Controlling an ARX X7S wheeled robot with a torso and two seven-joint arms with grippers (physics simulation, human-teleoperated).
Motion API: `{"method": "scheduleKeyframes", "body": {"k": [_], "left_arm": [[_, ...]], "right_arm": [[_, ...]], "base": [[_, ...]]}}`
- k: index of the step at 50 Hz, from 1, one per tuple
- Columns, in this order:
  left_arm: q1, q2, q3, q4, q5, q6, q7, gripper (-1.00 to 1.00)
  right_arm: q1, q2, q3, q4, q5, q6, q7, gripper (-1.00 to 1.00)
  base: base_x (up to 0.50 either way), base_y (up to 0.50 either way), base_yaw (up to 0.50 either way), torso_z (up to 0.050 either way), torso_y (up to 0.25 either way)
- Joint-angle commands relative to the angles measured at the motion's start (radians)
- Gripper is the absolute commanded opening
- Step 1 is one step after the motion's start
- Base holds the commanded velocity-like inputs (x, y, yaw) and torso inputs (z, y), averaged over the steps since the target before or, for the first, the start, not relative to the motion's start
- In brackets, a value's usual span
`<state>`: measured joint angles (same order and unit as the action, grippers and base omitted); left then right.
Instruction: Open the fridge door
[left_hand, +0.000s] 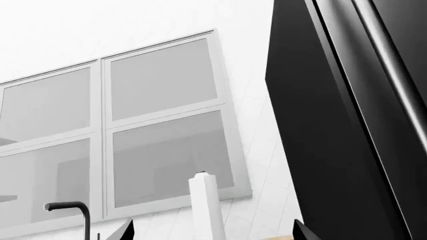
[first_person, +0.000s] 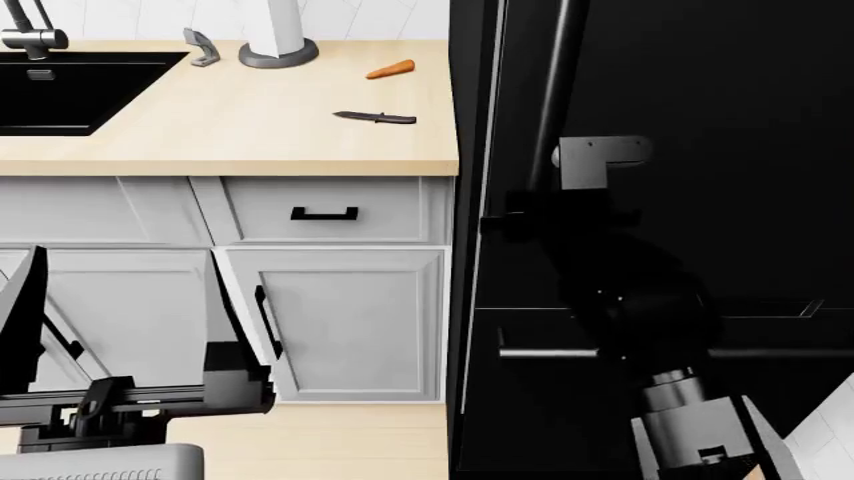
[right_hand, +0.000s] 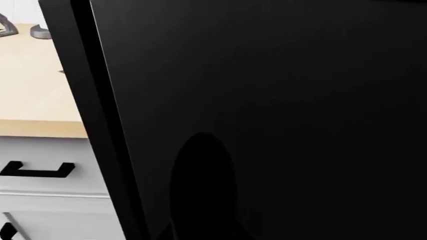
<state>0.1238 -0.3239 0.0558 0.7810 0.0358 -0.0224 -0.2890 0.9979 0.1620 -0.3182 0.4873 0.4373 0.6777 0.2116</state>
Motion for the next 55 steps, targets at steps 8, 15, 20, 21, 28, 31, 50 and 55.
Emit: {"method": "scheduleKeyframes", "body": {"k": [8,15,20,21,28,31,50,55], "left_arm": [[0.000,-0.006,0.002,0.002,-0.003,-0.002,-0.007,1.00],[0.000,-0.007,0.005,-0.001,-0.002,0.001,-0.011,1.00],[-0.001,-0.008,0.008,-0.005,-0.002,0.003,-0.012,1.00],[-0.001,-0.009,0.008,-0.005,-0.003,0.003,-0.013,1.00],[0.001,-0.012,0.005,-0.004,-0.007,0.003,-0.016,1.00],[0.002,-0.013,0.006,-0.004,-0.007,0.004,-0.017,1.00],[-0.004,-0.018,0.009,-0.010,-0.009,0.004,-0.024,1.00],[-0.001,-0.020,0.010,-0.010,-0.010,0.007,-0.026,1.00]], "right_arm": [[-0.012,0.014,0.000,0.007,-0.009,-0.018,-0.001,-1.00],[-0.075,0.055,0.023,-0.131,0.024,0.020,0.017,-1.00],[-0.164,0.094,0.051,-0.305,0.072,0.069,0.041,-1.00],[-0.176,0.099,0.055,-0.331,0.079,0.076,0.044,-1.00],[-0.262,0.140,0.104,-0.538,0.157,0.141,0.070,-1.00],[-0.298,0.161,0.116,-0.612,0.184,0.150,0.063,-1.00],[-0.521,0.272,0.274,-0.899,0.338,0.142,0.053,-1.00],[-0.595,0.284,0.346,-0.957,0.389,0.136,0.070,-1.00]], "base": [[0.00,0.00,0.00,0.000,0.000],[0.00,0.00,0.00,0.000,0.000],[0.00,0.00,0.00,0.000,0.000],[0.00,0.00,0.00,0.000,0.000],[0.00,0.00,0.00,0.000,0.000],[0.00,0.00,0.00,0.000,0.000],[0.00,0.00,0.00,0.000,0.001],[0.00,0.00,0.00,0.000,0.004]]}}
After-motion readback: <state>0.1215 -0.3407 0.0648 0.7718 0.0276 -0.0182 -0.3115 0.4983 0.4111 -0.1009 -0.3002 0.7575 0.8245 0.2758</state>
